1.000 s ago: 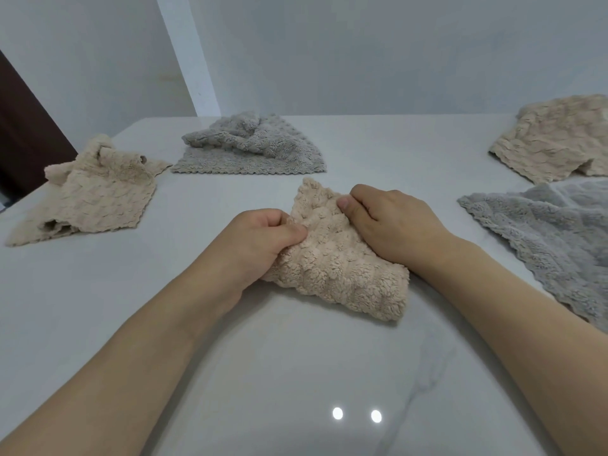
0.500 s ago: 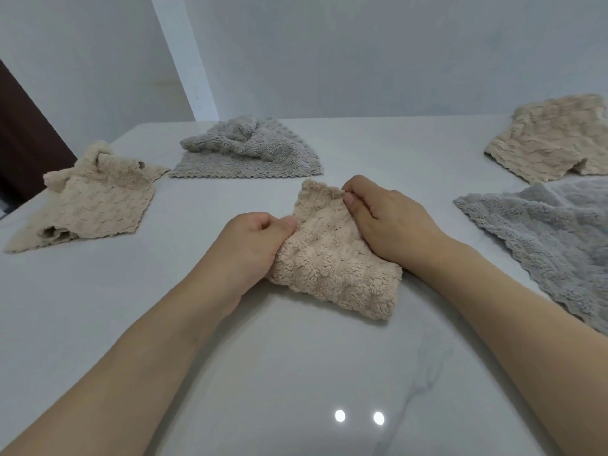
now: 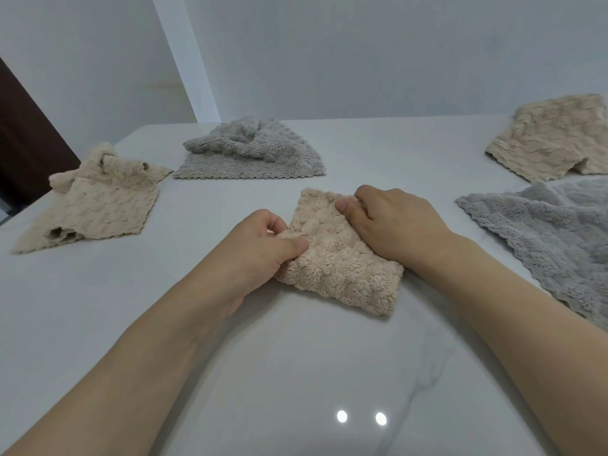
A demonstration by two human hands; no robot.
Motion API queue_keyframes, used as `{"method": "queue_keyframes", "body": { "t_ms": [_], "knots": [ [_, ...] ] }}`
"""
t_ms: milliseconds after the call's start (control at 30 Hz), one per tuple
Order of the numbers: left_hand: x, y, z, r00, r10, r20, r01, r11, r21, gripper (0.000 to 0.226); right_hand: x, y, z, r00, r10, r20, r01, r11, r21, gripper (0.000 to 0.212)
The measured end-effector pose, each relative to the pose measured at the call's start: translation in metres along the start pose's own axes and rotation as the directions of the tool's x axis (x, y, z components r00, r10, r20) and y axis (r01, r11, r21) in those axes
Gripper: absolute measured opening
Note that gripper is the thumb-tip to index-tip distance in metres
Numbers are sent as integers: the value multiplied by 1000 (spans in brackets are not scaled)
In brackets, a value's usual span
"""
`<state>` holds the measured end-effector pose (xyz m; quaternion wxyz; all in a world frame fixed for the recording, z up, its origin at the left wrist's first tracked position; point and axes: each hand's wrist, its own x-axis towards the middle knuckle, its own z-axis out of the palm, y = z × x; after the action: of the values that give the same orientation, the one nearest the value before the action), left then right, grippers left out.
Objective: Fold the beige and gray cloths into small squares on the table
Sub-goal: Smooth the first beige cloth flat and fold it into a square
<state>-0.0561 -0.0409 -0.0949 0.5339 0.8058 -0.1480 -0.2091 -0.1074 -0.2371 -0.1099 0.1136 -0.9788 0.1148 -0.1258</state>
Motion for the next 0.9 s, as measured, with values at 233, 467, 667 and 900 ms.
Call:
{"method": "queue_keyframes", "body": {
  "t_ms": [233, 467, 667, 900],
  "knots": [
    [6, -4, -4, 994, 75, -75, -67, 993, 100, 23, -1, 3, 1, 997, -7, -74, 9, 1000, 23, 45],
    [5, -7, -4, 997, 68, 22, -70, 991, 114, 33, 0, 4, 2, 998, -3, -61, 5, 999, 33, 46],
    [0, -1, -5, 986, 9, 167, -10, 1000, 5, 26, 1, 4, 2, 999, -6, -52, 8, 999, 44, 52],
    [-4, 2, -5, 988, 49, 148, -55, 998, 39, 55, 2, 5, 3, 999, -12, -46, 14, 999, 32, 49]
  ]
}}
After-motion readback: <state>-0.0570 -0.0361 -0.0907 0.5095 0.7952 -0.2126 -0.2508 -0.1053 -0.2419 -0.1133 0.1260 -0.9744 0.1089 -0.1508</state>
